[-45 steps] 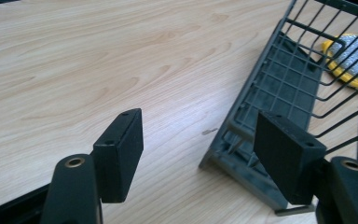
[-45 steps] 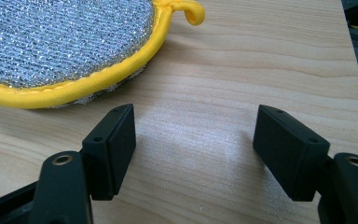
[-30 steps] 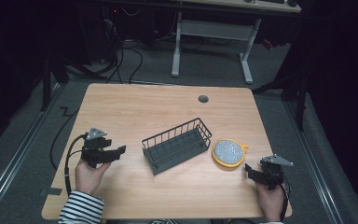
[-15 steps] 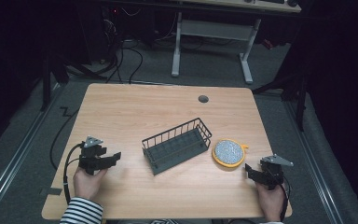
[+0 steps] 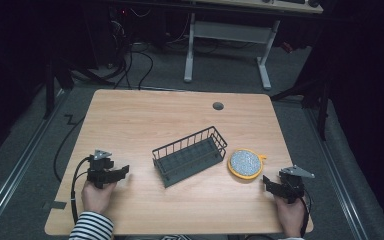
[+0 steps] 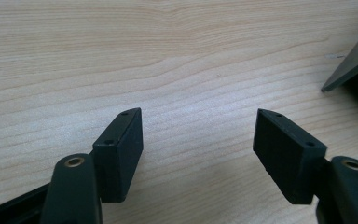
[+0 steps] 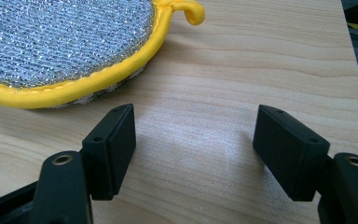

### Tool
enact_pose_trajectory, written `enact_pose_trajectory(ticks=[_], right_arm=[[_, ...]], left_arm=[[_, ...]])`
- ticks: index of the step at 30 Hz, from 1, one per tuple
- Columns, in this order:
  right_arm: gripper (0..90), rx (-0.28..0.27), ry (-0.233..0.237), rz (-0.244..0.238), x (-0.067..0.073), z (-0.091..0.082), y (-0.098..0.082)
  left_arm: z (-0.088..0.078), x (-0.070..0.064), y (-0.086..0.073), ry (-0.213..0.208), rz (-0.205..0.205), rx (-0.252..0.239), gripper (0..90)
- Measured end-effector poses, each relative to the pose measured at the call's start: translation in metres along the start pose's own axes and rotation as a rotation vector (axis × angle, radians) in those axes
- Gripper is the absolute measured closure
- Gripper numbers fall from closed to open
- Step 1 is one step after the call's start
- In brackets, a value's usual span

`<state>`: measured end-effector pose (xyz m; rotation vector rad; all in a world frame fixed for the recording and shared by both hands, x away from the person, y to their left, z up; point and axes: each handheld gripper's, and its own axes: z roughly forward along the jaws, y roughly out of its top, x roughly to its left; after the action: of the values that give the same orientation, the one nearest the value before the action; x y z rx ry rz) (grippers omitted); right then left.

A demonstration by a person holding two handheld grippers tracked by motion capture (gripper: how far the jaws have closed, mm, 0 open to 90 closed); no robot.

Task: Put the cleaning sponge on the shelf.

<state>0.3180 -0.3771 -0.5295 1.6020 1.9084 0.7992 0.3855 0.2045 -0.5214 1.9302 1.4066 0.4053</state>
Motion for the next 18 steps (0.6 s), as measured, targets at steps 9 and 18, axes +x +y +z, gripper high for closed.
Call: enact_pose_trajectory(ticks=[9, 18], right_arm=[[29.9, 0.000, 0.000, 0.000, 0.0000, 0.0000, 0.0000], [30.0, 0.000, 0.000, -0.001, 0.0000, 0.0000, 0.0000]], left_arm=[[0.0075, -0.0013, -0.0028, 0.041, 0.013, -0.007, 32.9], [0.0095, 0.0026, -0.0045, 0.073, 0.020, -0.033, 31.7]])
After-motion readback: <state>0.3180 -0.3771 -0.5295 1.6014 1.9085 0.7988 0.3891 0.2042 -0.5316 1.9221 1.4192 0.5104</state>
